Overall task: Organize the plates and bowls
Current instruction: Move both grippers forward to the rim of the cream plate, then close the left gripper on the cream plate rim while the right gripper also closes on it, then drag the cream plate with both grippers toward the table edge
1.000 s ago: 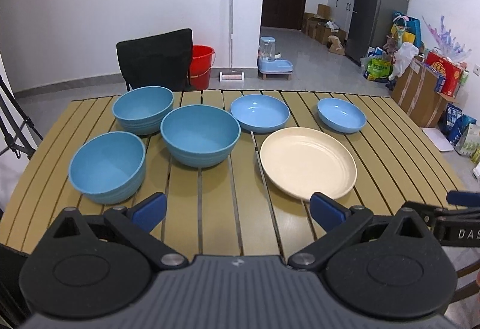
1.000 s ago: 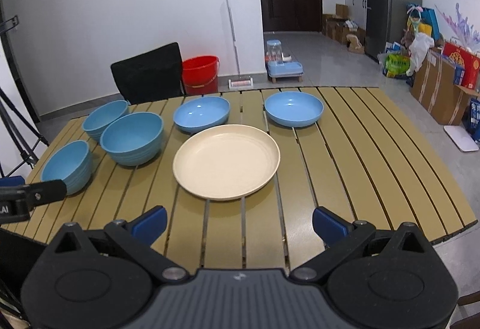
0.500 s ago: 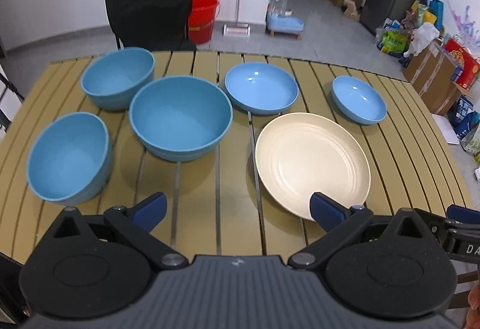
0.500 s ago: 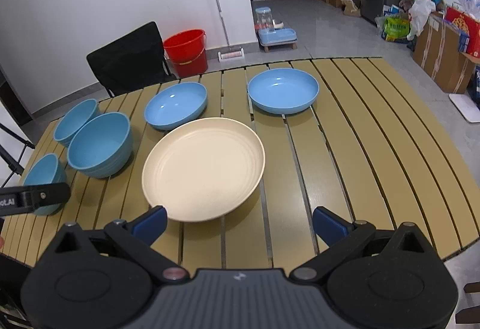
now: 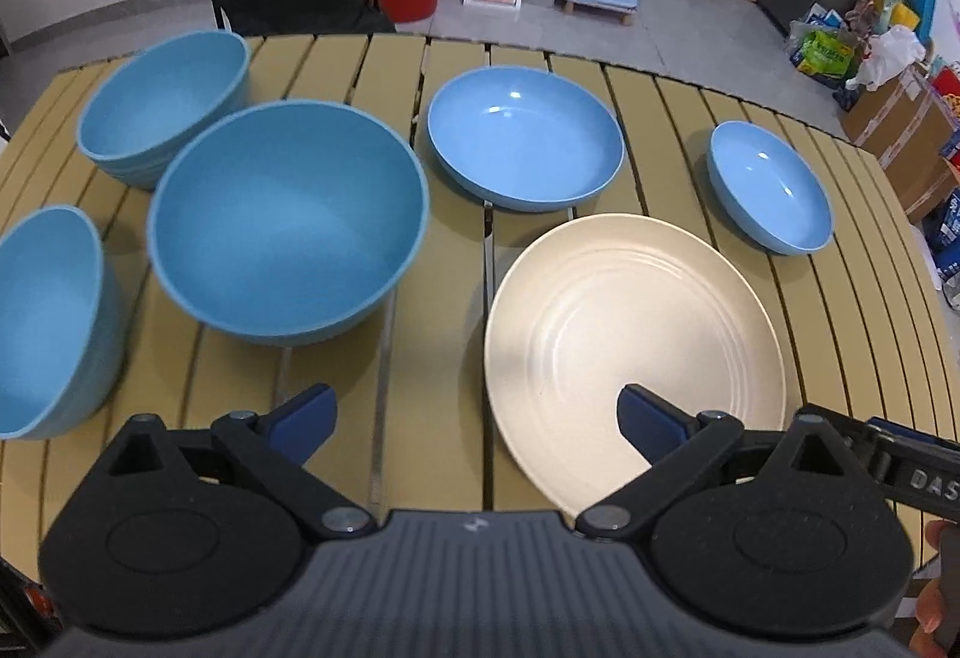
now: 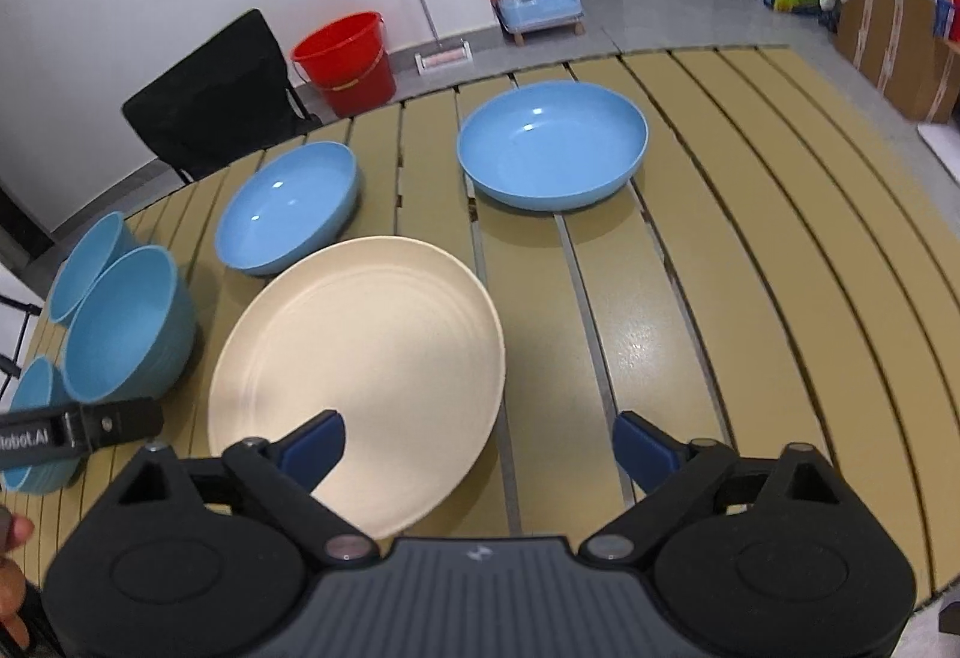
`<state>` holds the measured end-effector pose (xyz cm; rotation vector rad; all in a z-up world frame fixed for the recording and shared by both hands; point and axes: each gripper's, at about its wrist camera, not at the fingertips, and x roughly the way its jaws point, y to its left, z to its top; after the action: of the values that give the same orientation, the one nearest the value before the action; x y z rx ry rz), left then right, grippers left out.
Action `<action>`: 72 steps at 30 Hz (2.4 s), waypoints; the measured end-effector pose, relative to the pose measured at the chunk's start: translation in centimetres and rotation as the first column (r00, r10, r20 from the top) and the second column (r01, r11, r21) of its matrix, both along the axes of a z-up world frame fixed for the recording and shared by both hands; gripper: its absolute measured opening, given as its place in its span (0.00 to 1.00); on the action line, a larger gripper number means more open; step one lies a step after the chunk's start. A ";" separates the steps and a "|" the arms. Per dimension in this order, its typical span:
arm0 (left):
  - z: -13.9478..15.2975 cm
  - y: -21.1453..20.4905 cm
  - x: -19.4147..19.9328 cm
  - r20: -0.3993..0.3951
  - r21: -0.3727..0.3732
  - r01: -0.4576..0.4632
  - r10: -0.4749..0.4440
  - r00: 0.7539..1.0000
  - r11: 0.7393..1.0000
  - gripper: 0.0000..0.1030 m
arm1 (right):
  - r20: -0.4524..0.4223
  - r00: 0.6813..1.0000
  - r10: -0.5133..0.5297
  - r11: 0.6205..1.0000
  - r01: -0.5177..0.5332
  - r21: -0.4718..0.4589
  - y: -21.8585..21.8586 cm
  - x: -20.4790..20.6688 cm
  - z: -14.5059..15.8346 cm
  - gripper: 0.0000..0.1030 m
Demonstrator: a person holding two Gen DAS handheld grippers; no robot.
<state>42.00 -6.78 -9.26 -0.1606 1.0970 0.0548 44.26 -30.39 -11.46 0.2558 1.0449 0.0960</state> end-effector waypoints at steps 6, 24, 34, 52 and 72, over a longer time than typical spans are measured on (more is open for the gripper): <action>-1.6 -0.1 2.4 -0.065 -0.022 -0.037 0.035 0.997 0.999 0.77 | -0.052 0.999 -0.013 1.000 0.013 0.002 0.2 3.0 -2.0 0.74; -4.1 -0.4 5.7 -0.149 -0.016 -0.039 0.036 0.988 0.999 0.31 | -0.102 0.995 -0.004 1.000 0.007 0.023 0.6 5.9 -4.9 0.26; -4.5 -0.5 5.7 -0.129 0.003 -0.024 0.024 0.991 1.000 0.08 | -0.096 0.995 -0.024 0.998 0.029 0.054 0.1 5.9 -5.6 0.09; -3.3 -1.2 3.9 -0.061 0.059 0.008 -0.005 0.998 0.998 0.06 | -0.048 0.998 -0.041 0.992 0.047 0.113 -0.8 4.3 -5.2 0.06; 0.1 -0.2 -2.0 0.011 0.066 0.027 -0.028 1.000 0.997 0.07 | 0.025 0.999 -0.024 0.991 0.021 0.133 0.1 -1.4 -2.3 0.06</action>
<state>40.02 -7.02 -9.16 -0.0863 1.0839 0.0651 42.82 -30.32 -13.72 0.3862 1.0105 0.1489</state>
